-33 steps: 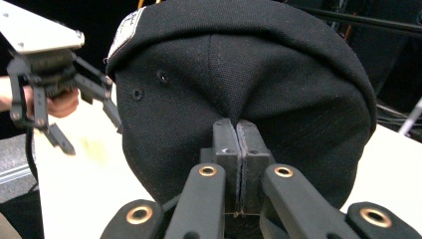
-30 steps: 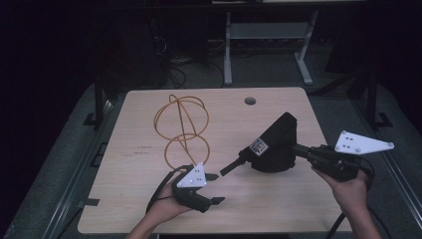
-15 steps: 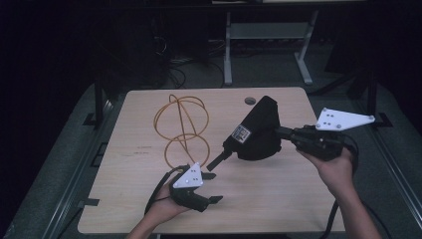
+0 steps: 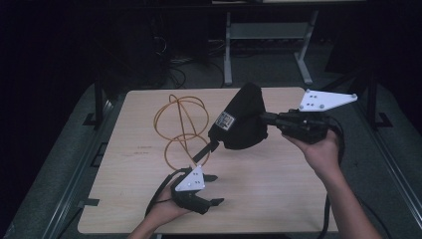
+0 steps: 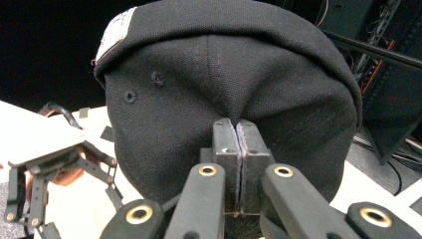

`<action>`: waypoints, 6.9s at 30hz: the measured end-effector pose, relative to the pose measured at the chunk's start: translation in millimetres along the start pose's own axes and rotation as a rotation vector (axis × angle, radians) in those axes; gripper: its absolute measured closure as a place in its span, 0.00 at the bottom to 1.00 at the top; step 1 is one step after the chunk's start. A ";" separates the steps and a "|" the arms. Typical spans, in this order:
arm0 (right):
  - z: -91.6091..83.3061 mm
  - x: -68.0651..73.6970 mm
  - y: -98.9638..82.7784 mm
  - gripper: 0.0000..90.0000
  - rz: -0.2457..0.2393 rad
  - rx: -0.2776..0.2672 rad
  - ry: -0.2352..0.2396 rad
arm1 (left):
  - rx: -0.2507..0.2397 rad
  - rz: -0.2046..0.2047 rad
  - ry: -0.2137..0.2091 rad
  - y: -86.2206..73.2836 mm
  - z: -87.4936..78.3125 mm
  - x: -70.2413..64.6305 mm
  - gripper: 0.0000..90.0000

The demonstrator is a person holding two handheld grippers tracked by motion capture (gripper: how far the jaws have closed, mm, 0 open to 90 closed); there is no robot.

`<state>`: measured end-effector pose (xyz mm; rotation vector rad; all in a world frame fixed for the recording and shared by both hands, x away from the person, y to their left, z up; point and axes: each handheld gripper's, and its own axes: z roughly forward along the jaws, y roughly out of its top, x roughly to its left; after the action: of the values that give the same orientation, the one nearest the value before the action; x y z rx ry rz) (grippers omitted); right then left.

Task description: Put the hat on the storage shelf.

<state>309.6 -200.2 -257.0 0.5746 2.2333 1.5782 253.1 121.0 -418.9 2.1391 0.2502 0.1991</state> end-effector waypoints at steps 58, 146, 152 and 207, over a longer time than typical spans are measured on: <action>191.1 5.4 128.2 0.99 -0.111 0.210 0.126 | 0.039 0.060 -0.078 2.4 23.5 -6.4 0.35; 113.0 -51.3 50.4 0.28 0.150 0.230 0.065 | 0.009 -0.050 0.005 -12.8 6.2 9.3 0.29; 104.6 -53.9 44.3 0.27 0.158 0.229 0.059 | 0.008 -0.047 0.008 -13.1 6.2 9.6 0.29; 29.7 -53.9 -75.6 0.21 0.274 0.288 0.001 | 0.015 -0.058 0.008 -17.4 4.5 10.4 0.28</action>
<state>361.0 -226.3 -335.6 0.9970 2.4870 1.3776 262.4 129.4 -435.5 2.1430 0.3186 0.1723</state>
